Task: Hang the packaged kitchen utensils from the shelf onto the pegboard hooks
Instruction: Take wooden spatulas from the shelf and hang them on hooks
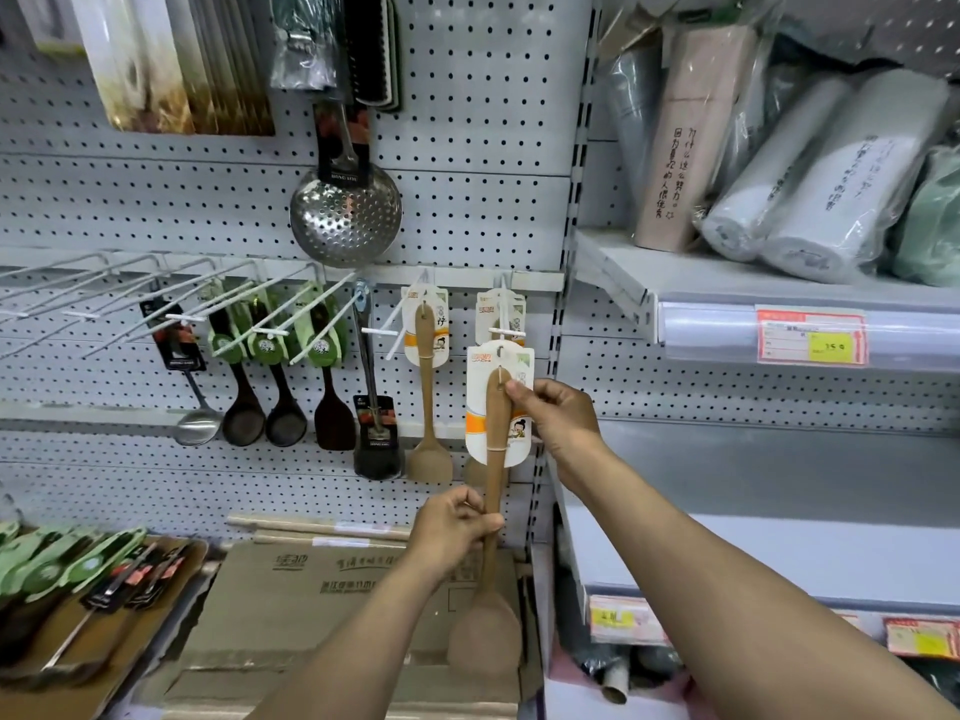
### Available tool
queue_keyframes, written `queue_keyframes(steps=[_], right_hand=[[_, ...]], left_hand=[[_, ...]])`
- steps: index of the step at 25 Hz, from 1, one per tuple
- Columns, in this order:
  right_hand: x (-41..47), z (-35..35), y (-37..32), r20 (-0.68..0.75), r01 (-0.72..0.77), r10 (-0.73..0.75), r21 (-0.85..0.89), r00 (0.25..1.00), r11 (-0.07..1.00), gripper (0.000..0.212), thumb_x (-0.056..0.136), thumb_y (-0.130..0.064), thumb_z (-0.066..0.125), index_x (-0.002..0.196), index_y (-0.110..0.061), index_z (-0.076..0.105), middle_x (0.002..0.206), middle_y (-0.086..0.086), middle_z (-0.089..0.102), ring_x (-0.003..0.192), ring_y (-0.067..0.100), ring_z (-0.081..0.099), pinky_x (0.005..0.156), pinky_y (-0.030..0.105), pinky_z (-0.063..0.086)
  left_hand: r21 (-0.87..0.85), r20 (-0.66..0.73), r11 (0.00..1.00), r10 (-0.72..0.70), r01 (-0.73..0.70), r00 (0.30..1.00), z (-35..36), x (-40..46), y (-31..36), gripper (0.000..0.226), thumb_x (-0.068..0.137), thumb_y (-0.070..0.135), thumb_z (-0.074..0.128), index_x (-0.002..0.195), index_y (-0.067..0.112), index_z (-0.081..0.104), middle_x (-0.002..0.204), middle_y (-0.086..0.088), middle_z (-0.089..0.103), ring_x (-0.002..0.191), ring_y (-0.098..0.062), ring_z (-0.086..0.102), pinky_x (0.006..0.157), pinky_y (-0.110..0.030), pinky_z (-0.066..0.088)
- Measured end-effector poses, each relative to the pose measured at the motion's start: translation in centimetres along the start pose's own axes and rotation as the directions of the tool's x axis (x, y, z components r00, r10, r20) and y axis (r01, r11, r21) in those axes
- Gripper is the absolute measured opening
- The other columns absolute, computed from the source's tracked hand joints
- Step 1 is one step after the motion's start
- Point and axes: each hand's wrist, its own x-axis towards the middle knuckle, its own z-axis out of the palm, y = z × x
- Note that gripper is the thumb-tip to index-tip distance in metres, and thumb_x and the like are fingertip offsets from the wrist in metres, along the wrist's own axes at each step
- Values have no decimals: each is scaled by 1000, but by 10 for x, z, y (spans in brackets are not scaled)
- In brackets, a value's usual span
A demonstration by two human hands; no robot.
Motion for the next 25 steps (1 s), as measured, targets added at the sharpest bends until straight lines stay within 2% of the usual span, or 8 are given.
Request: queue_keyframes(steps=[3,6,10,11,14,20,23,25], right_hand=[[27,0,4,22,25,-25,1,999,1000,21,88,-21,74,95,-1,72,88,10,72,80,19,65,77,32,53],[56,3,5,8,36,-36,-4,999,999,15,90,-19,72,93,-4,73,91,11,73,83,20,66,84,37,54],[87,9,4,-19,22,-23,-46,1000,999,9,90,-16,72,93,-8,74,83,2,74,72,12,67,65,22,54],[94,10,5,-22,22,-23,-62,999,998,12,90,-17,72,96,-7,74,83,1,75,71,10,67,64,21,55],[111,11,9,-22,10,-11,-62,1000,998,14,91,-21,72,97,-9,75,84,2,76,75,14,70,74,32,58],[126,7,19,1,2,-2,-64,1000,998,15,92,-20,70,99,-9,75,92,4,77,84,19,70,80,35,56],[119,9,18,-6,-11,10,-88,1000,996,14,93,-18,69,105,-12,74,101,4,77,92,18,72,84,33,57],[108,10,16,-16,-32,30,-118,999,992,21,92,-14,69,113,-14,70,106,4,76,93,15,70,75,24,54]], left_hand=[[-50,5,998,-25,25,1000,1,31,3,16,85,3,70,80,10,56,77,-6,69,72,-15,69,69,-29,58],[-24,-2,999,-34,34,999,3,69,4,17,86,3,69,77,12,57,76,-4,66,76,-18,66,69,-29,57],[29,-12,1000,-9,10,1000,2,114,4,18,83,6,73,75,12,59,80,-9,64,80,-22,63,83,-41,55],[50,-18,999,1,-1,1000,1,124,4,18,82,7,74,75,12,59,81,-9,64,81,-22,62,83,-40,55],[68,-25,997,24,-22,999,0,151,3,18,81,4,74,73,11,60,79,-8,63,79,-21,61,75,-33,52],[57,-38,998,4,-2,999,1,174,-6,12,82,1,72,90,-4,64,82,-8,64,73,-15,58,57,-7,45],[37,-52,999,3,-1,999,1,166,-4,16,83,0,71,97,-4,65,86,-8,66,82,-18,61,63,-9,47],[11,-41,1000,0,1,999,0,152,3,23,84,0,70,107,1,65,98,-9,67,93,-19,61,75,-17,49]])
